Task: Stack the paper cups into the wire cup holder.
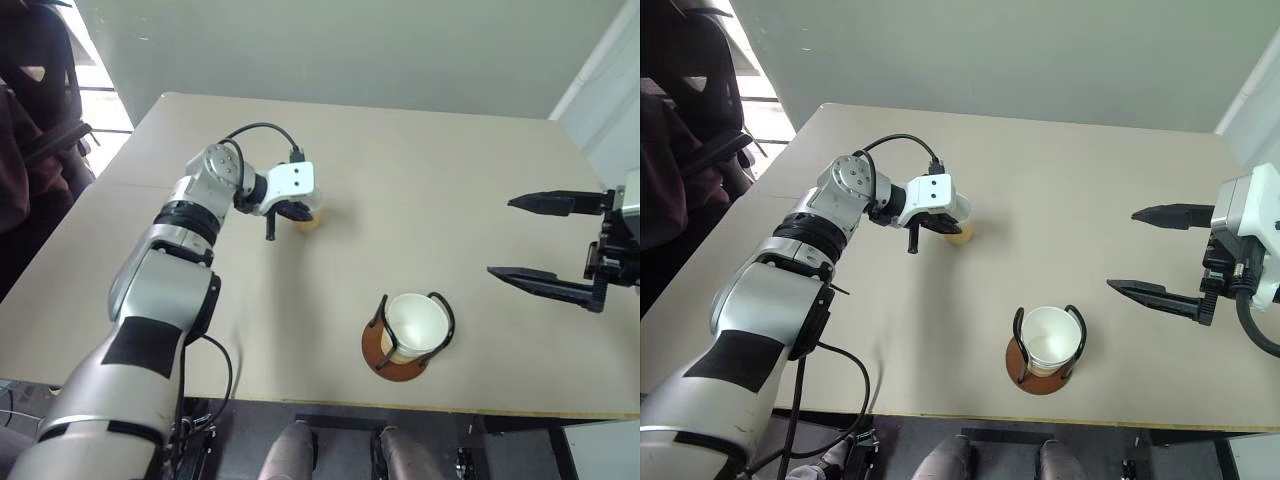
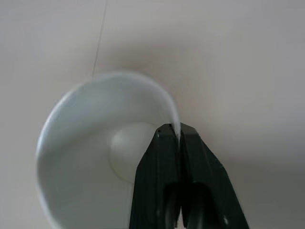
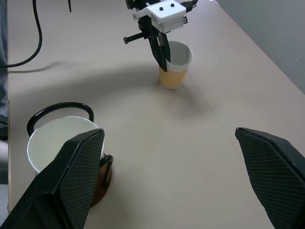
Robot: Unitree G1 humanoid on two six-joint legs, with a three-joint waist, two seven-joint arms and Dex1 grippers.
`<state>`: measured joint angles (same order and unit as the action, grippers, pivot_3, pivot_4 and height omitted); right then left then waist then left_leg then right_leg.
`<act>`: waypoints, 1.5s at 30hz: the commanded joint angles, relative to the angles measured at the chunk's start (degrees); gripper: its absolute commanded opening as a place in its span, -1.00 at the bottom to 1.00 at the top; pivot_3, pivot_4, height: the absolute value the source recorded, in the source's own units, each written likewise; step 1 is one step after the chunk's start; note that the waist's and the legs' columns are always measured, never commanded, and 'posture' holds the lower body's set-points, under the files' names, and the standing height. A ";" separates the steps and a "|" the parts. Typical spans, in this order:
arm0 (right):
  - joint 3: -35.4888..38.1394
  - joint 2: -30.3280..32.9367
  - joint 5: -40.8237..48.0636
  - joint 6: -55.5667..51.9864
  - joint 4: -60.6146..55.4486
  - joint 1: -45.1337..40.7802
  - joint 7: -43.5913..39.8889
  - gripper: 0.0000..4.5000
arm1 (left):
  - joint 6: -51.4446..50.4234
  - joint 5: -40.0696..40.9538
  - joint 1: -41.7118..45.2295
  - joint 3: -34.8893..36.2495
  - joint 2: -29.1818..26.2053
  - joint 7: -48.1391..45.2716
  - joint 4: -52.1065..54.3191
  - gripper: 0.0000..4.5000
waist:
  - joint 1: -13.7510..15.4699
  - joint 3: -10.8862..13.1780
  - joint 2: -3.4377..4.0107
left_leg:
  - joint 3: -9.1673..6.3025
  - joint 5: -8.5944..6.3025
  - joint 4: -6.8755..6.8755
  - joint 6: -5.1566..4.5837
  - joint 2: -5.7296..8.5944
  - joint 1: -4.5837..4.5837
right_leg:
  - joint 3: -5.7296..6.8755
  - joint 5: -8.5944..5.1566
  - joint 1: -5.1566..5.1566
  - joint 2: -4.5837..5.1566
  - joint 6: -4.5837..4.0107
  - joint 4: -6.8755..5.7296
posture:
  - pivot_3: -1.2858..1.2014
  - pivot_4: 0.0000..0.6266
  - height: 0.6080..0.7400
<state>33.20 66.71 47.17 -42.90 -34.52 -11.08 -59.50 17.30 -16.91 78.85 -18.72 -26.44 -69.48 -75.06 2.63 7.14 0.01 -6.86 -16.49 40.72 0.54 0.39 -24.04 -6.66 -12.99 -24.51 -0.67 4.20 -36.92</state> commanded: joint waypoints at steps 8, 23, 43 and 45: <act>0.28 0.97 0.21 1.62 0.58 -1.81 -0.43 1.00 | 0.60 6.83 3.91 6.25 -0.85 -16.61 3.47 -0.97 | -0.01 0.00 0.00 | 0.00 -0.02 0.07 -0.03 -0.01 0.00 | 0.02 0.01 0.00 0.02 0.02 -0.01 | 0.03 -0.52 1.00; 2.30 1.25 -1.67 2.41 0.91 -0.98 -0.95 1.00 | -17.91 76.41 10.26 -27.77 -19.40 -23.02 61.85 -0.97 | -0.22 0.00 0.05 | 0.21 -0.15 0.32 -0.26 -0.01 -0.02 | -0.08 0.08 0.13 0.24 0.17 0.03 | 0.03 -0.52 1.00; 10.73 -0.10 0.16 -2.11 -5.75 4.95 2.14 1.00 | -8.95 76.44 15.81 -45.61 -13.77 -23.02 57.22 -0.97 | -0.56 0.03 0.18 | 0.13 -0.18 0.32 -0.48 0.05 0.07 | 0.12 0.19 0.47 0.55 0.11 0.26 | 0.03 -0.52 1.00; 10.52 0.11 0.40 -2.05 -5.73 4.64 2.55 1.00 | -7.54 75.07 15.98 -47.74 -13.60 -23.02 57.65 -0.97 | -0.53 0.03 0.18 | 0.13 -0.19 0.30 -0.49 0.05 0.06 | 0.12 0.19 0.48 0.56 0.12 0.32 | 0.03 -0.52 1.00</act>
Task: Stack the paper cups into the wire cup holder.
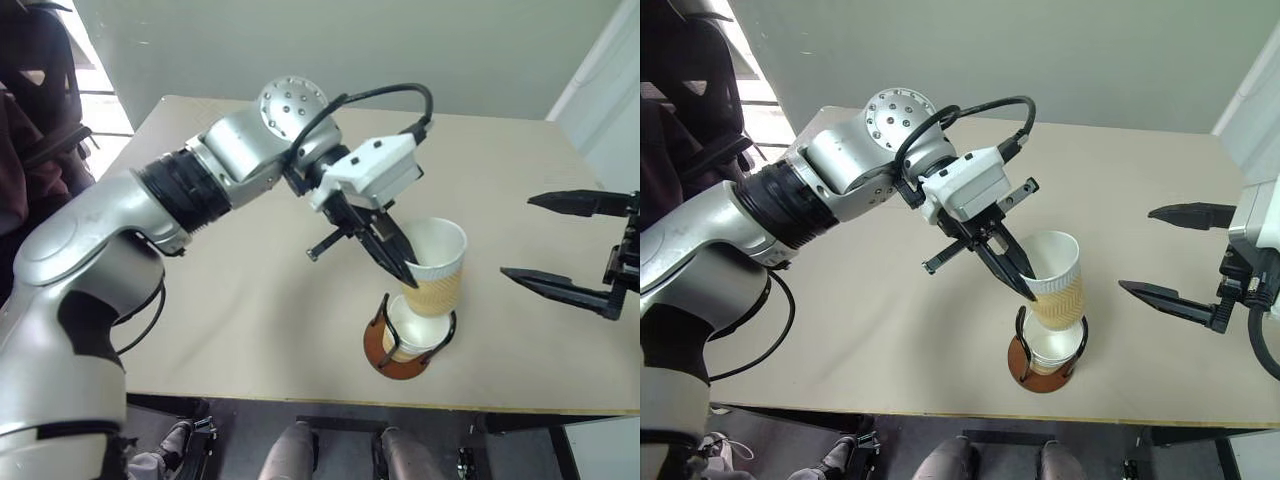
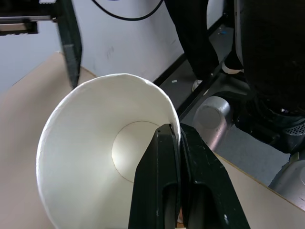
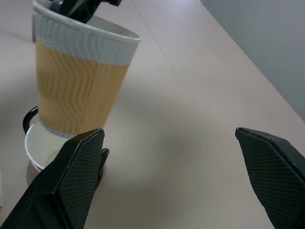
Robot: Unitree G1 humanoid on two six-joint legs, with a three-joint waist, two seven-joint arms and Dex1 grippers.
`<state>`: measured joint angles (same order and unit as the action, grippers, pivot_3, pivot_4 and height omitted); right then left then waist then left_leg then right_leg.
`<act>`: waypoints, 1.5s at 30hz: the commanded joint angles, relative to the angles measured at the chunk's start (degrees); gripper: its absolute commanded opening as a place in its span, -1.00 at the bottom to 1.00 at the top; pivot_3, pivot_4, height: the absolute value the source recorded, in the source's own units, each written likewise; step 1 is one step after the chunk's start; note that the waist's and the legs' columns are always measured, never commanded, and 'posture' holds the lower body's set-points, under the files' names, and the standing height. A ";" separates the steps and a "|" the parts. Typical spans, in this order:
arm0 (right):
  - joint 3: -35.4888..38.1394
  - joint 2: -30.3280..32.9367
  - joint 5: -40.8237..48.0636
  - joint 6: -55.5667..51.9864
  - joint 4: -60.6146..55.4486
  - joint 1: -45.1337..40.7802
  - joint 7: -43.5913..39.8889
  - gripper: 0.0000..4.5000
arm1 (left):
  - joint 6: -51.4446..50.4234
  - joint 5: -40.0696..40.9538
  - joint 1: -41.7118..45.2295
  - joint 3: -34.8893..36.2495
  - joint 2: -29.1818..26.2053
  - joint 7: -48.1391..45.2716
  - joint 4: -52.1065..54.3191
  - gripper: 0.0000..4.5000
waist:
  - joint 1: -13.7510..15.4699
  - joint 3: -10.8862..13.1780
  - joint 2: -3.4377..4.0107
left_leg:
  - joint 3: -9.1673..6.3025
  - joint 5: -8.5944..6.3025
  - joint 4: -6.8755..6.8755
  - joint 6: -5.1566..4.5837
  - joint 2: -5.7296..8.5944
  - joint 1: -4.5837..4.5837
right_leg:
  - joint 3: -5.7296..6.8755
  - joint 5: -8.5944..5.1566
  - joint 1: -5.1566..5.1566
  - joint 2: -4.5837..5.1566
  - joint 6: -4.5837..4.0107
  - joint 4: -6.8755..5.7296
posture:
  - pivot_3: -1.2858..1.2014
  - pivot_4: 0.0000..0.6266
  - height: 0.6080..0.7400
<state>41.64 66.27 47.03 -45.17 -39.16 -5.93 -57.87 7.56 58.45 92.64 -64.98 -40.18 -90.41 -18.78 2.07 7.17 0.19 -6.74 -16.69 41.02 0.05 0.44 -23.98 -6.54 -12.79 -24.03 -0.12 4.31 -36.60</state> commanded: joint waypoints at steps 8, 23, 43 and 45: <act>2.55 1.52 0.71 -0.05 -0.79 -0.91 1.01 1.00 | 7.41 -5.19 2.17 -5.52 2.38 -2.09 -1.45 -0.97 | 0.16 0.00 0.00 | -0.01 -0.04 -0.01 -0.06 0.01 -0.06 | 0.00 0.03 0.01 0.02 0.06 0.12 | 0.03 -0.52 1.00; 3.40 2.30 0.42 -0.25 -0.84 -0.67 0.64 1.00 | 10.30 -10.07 0.05 -4.71 5.85 -2.09 -3.87 -0.97 | 0.34 0.00 0.00 | 0.00 -0.10 -0.04 -0.07 0.01 -0.09 | 0.01 0.05 0.03 0.04 0.10 0.30 | 0.03 -0.52 1.00; -5.84 2.51 -0.91 5.28 4.16 -5.17 -0.76 1.00 | 4.45 -11.62 -1.63 2.29 4.94 -2.09 -3.91 0.99 | 0.38 0.00 0.00 | 0.01 -0.11 -0.06 -0.08 0.01 -0.10 | 0.00 0.10 0.07 0.04 0.17 0.45 | 0.03 -0.52 1.00; -10.20 1.98 -1.54 7.55 6.20 -7.77 -1.38 1.00 | 4.42 -15.33 -3.42 5.78 4.64 -2.09 -5.52 0.99 | 0.36 0.00 0.00 | 0.01 -0.10 -0.05 -0.08 0.01 -0.10 | 0.00 0.12 0.07 0.04 0.20 0.45 | 0.03 -0.52 1.00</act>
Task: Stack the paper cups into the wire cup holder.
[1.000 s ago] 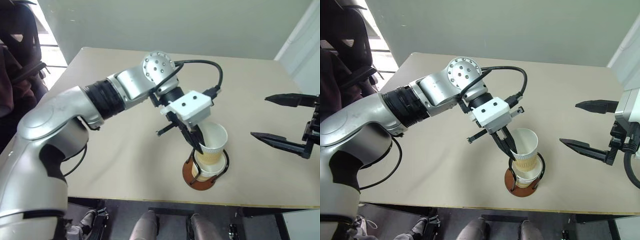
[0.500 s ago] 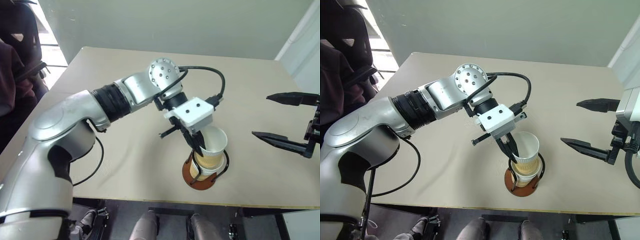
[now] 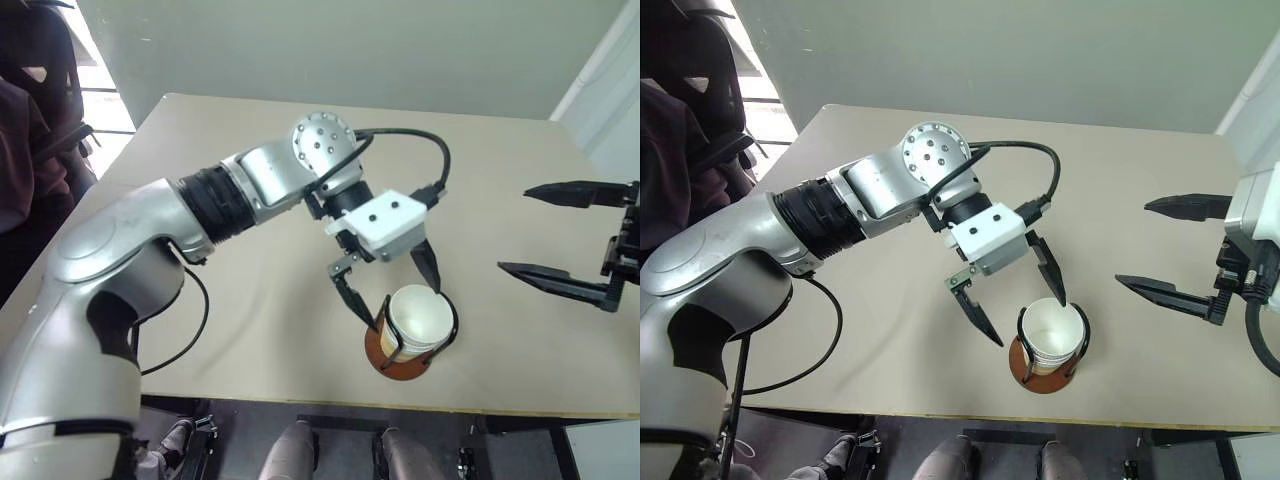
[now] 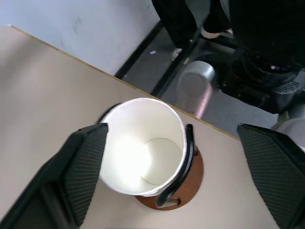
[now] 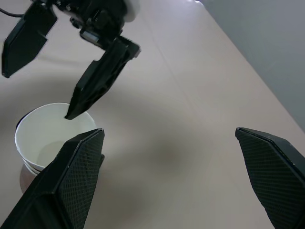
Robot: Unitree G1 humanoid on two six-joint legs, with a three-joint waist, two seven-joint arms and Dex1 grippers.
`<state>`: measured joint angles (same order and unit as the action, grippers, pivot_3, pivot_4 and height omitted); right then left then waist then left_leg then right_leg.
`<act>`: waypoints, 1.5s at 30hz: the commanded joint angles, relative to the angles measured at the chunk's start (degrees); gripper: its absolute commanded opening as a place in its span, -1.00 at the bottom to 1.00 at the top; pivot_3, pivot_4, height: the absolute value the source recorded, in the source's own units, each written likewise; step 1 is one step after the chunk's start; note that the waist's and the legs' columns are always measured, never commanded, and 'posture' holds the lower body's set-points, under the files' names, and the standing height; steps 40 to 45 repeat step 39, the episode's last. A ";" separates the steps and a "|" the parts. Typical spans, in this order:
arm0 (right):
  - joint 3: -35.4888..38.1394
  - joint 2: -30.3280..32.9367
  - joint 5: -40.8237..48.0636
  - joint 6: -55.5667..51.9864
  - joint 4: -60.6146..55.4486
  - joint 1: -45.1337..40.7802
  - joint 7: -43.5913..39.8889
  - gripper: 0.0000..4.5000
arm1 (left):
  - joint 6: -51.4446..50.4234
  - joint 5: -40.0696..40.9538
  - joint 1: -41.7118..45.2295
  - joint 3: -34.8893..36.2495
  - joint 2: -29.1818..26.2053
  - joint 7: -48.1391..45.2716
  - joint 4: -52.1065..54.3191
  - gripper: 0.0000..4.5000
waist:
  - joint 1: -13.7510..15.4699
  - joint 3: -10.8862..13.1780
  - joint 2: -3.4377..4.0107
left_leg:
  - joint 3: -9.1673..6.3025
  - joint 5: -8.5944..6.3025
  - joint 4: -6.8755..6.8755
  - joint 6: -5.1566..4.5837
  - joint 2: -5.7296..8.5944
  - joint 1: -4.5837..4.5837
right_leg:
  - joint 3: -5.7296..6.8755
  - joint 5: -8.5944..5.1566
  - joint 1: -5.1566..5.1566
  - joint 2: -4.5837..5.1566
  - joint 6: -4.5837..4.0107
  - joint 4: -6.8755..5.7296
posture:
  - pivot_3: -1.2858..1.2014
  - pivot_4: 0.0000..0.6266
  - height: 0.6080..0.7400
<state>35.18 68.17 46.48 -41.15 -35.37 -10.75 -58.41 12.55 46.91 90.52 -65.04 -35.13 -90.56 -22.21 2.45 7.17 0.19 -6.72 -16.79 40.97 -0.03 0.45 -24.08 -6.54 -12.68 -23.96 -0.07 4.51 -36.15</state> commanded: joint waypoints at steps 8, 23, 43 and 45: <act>-23.97 -2.10 -8.75 15.16 17.68 -17.38 -13.52 1.00 | -17.10 -7.76 -16.44 24.12 -14.62 -1.02 9.60 0.99 | -1.32 -0.04 0.19 | 0.03 0.08 -0.04 0.11 -0.06 0.02 | 0.09 0.03 -0.12 -0.23 0.05 -0.02 | 0.03 -0.52 1.00; -36.77 -1.75 -18.87 33.47 49.71 -27.87 -34.09 1.00 | -46.64 -0.02 -64.02 72.05 -41.03 14.68 38.53 0.99 | -1.02 -0.03 0.20 | -0.11 0.37 -0.70 0.53 -0.10 0.17 | 0.04 0.00 -0.24 -0.23 -0.46 0.01 | 0.03 -0.52 1.00; -52.96 -6.15 -18.32 39.43 65.17 -43.51 -34.09 1.00 | -52.26 -1.85 -87.14 97.42 -29.09 25.64 48.79 0.99 | -2.39 -0.02 0.23 | -0.23 0.74 -1.90 0.66 -0.56 1.36 | 0.10 0.11 -0.15 -0.69 -2.63 -0.94 | 0.03 -0.52 1.00; -52.96 -6.15 -18.32 39.43 65.17 -43.51 -34.09 1.00 | -52.26 -1.85 -87.14 97.42 -29.09 25.64 48.79 0.99 | -2.39 -0.02 0.23 | -0.23 0.74 -1.90 0.66 -0.56 1.36 | 0.10 0.11 -0.15 -0.69 -2.63 -0.94 | 0.03 -0.52 1.00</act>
